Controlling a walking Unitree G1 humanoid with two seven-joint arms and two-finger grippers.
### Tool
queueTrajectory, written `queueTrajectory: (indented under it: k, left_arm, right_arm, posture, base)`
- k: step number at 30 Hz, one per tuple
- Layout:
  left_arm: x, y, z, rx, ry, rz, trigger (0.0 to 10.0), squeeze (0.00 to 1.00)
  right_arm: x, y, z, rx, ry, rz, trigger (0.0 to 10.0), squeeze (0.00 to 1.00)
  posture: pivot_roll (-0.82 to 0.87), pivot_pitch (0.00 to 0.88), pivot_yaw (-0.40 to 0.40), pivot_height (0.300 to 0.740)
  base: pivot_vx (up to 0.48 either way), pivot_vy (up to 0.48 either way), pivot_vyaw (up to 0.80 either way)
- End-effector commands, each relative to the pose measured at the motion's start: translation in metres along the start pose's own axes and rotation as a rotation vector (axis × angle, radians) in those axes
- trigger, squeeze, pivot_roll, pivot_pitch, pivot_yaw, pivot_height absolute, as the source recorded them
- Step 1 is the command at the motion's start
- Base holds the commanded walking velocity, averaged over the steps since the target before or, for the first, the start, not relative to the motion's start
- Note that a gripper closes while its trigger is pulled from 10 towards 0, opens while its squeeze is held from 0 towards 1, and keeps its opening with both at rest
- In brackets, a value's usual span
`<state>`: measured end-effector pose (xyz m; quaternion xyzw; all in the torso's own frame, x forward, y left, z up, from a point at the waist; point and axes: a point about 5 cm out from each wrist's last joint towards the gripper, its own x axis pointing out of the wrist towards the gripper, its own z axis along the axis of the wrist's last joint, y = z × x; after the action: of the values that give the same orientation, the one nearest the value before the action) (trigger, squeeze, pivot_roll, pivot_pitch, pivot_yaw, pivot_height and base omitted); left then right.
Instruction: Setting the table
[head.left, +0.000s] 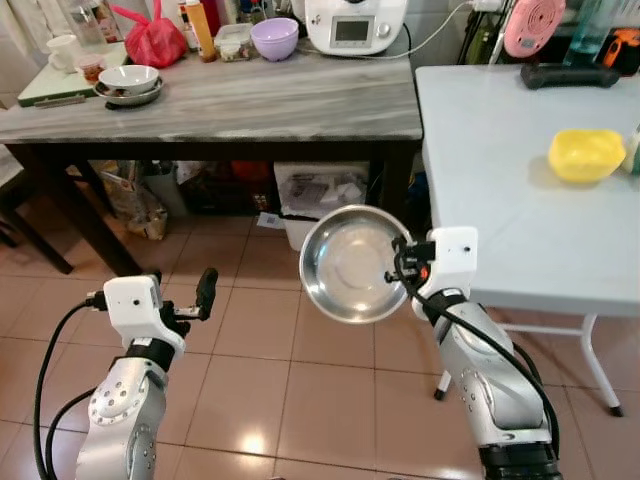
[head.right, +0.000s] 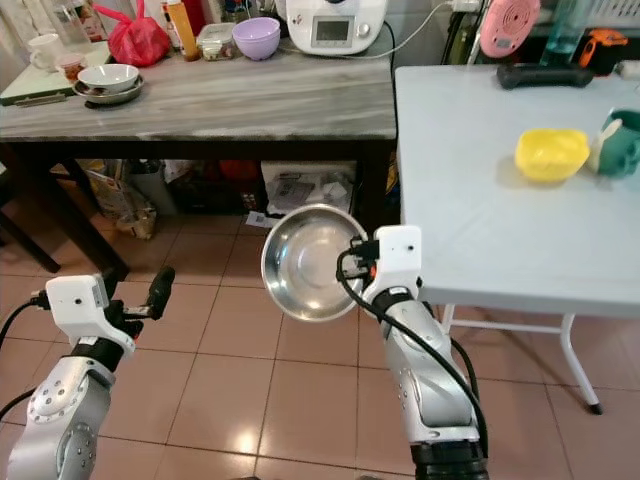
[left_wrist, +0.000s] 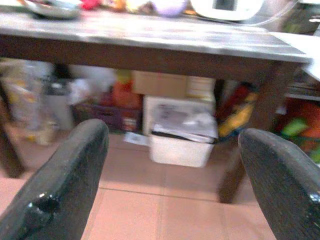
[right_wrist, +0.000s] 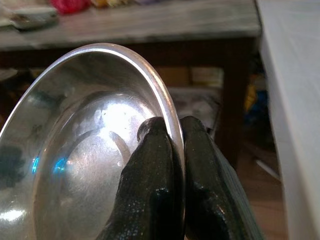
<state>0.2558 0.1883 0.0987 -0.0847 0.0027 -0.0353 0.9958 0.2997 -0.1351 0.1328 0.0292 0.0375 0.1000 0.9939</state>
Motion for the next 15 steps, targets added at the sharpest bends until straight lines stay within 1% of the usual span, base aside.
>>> queueTrajectory:
  k: [1,11,12,15]
  left_arm:
    - [-0.0015,0.0073,0.0003,0.029,0.005,0.024,10.0,0.00]
    - [0.0000,0.0074,-0.0006,0.040,-0.002,0.027,10.0,0.00]
    - [0.0000,0.0077,0.0003,0.053,-0.010,0.032,10.0,0.00]
    - [0.0000,0.0067,0.0023,0.055,-0.034,0.025,10.0,0.00]
  right_arm:
    - [0.0007,0.0017,0.0038,0.008,-0.019,-0.001,10.0,0.00]
    - [0.0015,0.0010,0.0035,0.002,-0.023,-0.008,10.0,0.00]
    - [0.0015,0.0009,0.0034,0.001,-0.023,-0.009,10.0,0.00]
    - [0.0014,0.0007,0.0029,0.001,-0.023,-0.011,10.0,0.00]
  posture:
    - [-0.09,0.061,0.066,0.740]
    - [-0.10,0.058,0.068,0.740]
    - [-0.10,0.058,0.068,0.740]
    - [-0.10,0.060,0.068,0.740]
  base:
    - [0.000,0.480,0.00]
    - [0.000,0.480,0.00]
    - [0.000,0.000,0.00]
    - [0.000,0.000,0.00]
